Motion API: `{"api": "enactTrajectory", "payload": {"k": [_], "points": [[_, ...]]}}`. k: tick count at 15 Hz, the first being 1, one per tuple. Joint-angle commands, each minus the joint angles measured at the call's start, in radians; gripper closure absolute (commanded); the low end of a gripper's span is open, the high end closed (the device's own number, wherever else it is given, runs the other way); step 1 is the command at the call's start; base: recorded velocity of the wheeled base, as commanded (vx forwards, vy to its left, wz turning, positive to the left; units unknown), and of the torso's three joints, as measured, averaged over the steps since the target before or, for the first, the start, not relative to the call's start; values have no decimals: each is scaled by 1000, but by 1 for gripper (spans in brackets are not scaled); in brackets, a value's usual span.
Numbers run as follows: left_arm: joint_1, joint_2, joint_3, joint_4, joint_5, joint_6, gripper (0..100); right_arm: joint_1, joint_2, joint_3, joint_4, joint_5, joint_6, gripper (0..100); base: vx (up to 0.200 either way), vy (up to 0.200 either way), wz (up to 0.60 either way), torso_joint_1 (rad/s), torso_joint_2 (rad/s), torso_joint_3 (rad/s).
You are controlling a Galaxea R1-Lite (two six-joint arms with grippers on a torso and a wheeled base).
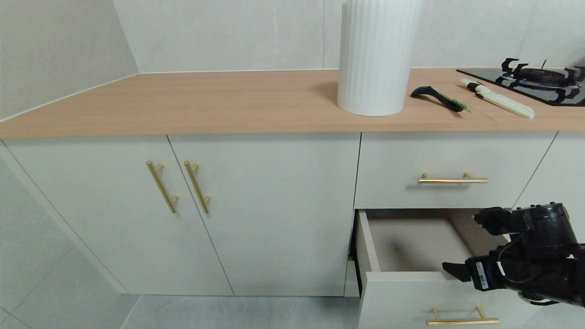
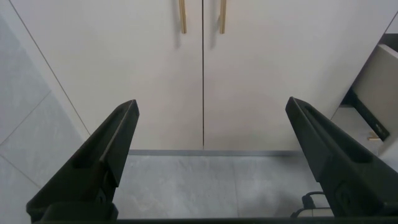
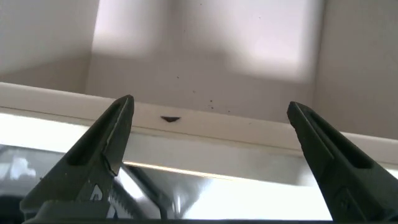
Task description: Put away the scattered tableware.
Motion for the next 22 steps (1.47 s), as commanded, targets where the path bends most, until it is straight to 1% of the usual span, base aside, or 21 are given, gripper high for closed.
{"api": "enactTrajectory", "payload": {"k": [1, 7, 11, 14, 17, 18, 21, 22], "points": [[0, 0, 0, 0, 0, 0, 0, 13, -54, 40, -3, 0, 1, 0, 0, 0, 0, 0, 0, 0], [0, 0, 0, 0, 0, 0, 0, 80, -189, 175, 3, -3, 1, 0, 0, 0, 0, 0, 0, 0], [0, 2, 0, 0, 0, 0, 0, 85, -258, 249, 37, -3, 1, 0, 0, 0, 0, 0, 0, 0], [0, 0, 0, 0, 0, 0, 0, 87, -320, 267, 100, -3, -1, 0, 0, 0, 0, 0, 0, 0], [0, 2, 0, 0, 0, 0, 0, 96, -393, 266, 208, -2, -10, 0, 0, 0, 0, 0, 0, 0], [0, 0, 0, 0, 0, 0, 0, 102, -418, 266, 254, -2, -33, 0, 0, 0, 0, 0, 0, 0], [0, 0, 0, 0, 0, 0, 0, 110, -435, 255, 291, -2, -36, 0, 0, 0, 0, 0, 0, 0], [0, 0, 0, 0, 0, 0, 0, 110, -432, 223, 293, 0, -35, 0, 0, 0, 0, 0, 0, 0]]}}
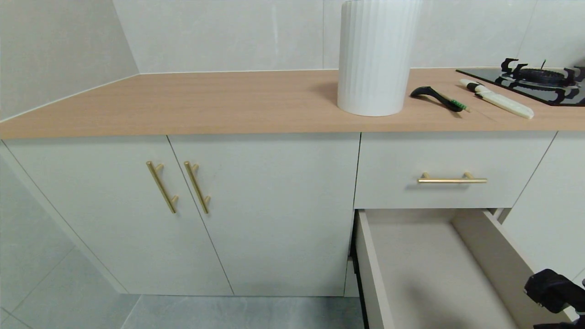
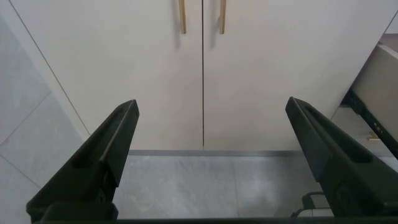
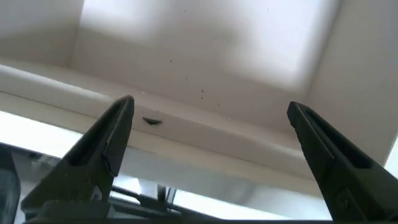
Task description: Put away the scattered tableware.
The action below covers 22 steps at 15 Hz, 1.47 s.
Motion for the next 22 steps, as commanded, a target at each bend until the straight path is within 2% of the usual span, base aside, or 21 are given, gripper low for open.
{"api": "enactTrajectory", "payload": {"k": [1, 2, 4, 6, 8, 12, 17, 22], "points": [[0, 2, 0, 0, 0, 0, 0, 1, -8, -73, -1, 1, 2, 0, 0, 0, 0, 0, 0, 0], [0, 0, 0, 0, 0, 0, 0, -2, -6, -93, 4, 4, 2, 0, 0, 0, 0, 0, 0, 0], [0, 0, 0, 0, 0, 0, 0, -41, 27, -359, 130, 30, 7, 0, 0, 0, 0, 0, 0, 0], [0, 0, 0, 0, 0, 0, 0, -76, 69, -609, 328, 148, 7, 0, 0, 0, 0, 0, 0, 0], [0, 0, 0, 0, 0, 0, 0, -91, 136, -810, 499, 197, 7, 0, 0, 0, 0, 0, 0, 0], [0, 2, 0, 0, 0, 0, 0, -133, 219, -915, 463, 208, 4, 0, 0, 0, 0, 0, 0, 0], [0, 0, 0, 0, 0, 0, 0, -148, 213, -906, 421, 199, 4, 0, 0, 0, 0, 0, 0, 0], [0, 0, 0, 0, 0, 0, 0, -157, 164, -899, 421, 199, 5, 0, 0, 0, 0, 116, -278, -228]]}}
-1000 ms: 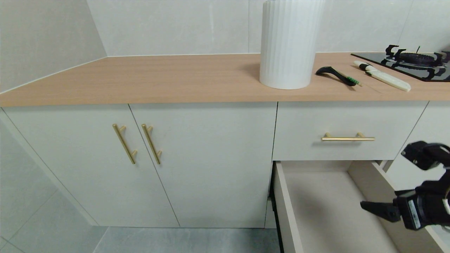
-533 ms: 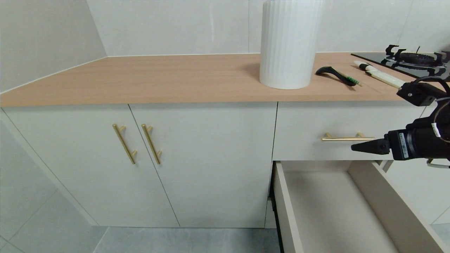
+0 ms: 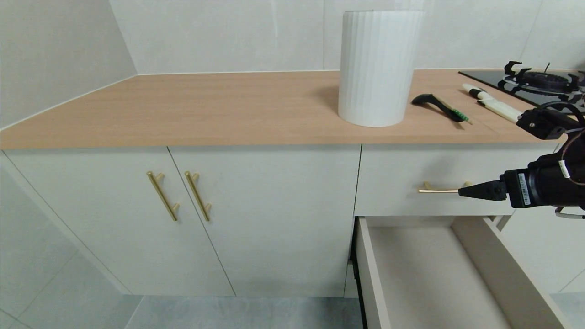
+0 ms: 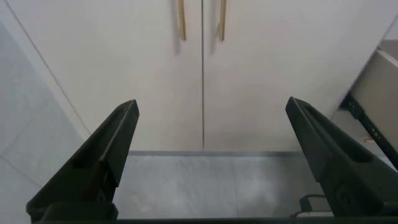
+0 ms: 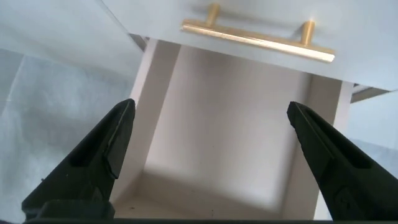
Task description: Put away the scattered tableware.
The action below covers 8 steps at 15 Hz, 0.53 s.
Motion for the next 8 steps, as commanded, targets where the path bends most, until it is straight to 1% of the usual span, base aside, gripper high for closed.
{"api": "enactTrajectory", "payload": {"k": [1, 3, 4, 6, 8], "points": [[-1, 0, 0, 0, 0, 0, 0, -4, -19, -1, -2, 1, 0, 0, 0, 0, 0, 76, -579, -290], [-1, 0, 0, 0, 0, 0, 0, -4, -16, -1, -4, 2, 2, 0, 0, 0, 0, 68, -520, -261], [-1, 2, 0, 0, 0, 0, 0, -4, -12, -1, -4, 4, 2, 0, 0, 0, 0, 178, -486, -271], [-1, 0, 0, 0, 0, 0, 0, -4, -9, -2, -5, 7, 3, 0, 0, 0, 0, 295, -459, -278], [-1, 0, 0, 0, 0, 0, 0, -4, -1, -2, -5, 7, 3, 0, 0, 0, 0, 237, -464, -268]]}}
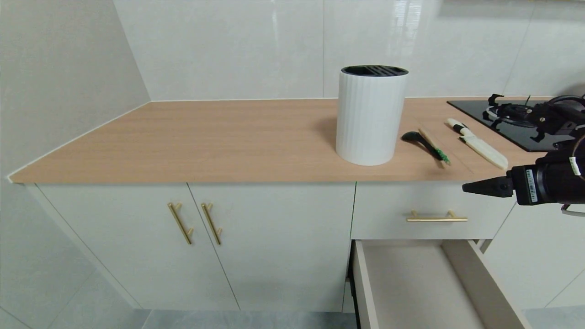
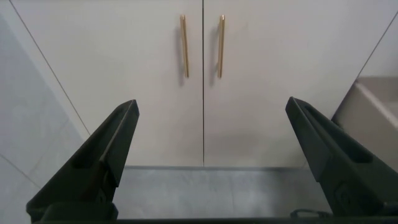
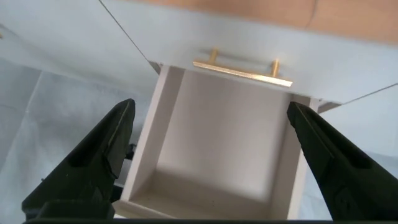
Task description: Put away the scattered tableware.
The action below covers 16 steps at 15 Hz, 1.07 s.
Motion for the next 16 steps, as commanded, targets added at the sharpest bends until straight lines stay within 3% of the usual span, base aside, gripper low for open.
{"api": "enactTrajectory", "payload": {"k": [1, 7, 10, 13, 16], "points": [[0, 0, 0, 0, 0, 0, 0, 1, 9, 0, 0, 1, 0, 0, 0, 0, 0, 222, -476, -276], [0, 0, 0, 0, 0, 0, 0, 1, 68, -52, -26, -21, 3, 0, 0, 0, 0, 134, -284, -160], [0, 2, 0, 0, 0, 0, 0, 5, 261, -218, 21, -154, 47, 0, 0, 0, 0, 0, 0, 0], [0, 0, 0, 0, 0, 0, 0, 5, 422, -363, 53, -171, 84, 0, 0, 0, 0, 0, 0, 0], [0, 0, 0, 0, 0, 0, 0, 18, 509, -474, 110, -256, 103, 0, 0, 0, 0, 0, 0, 0]]}}
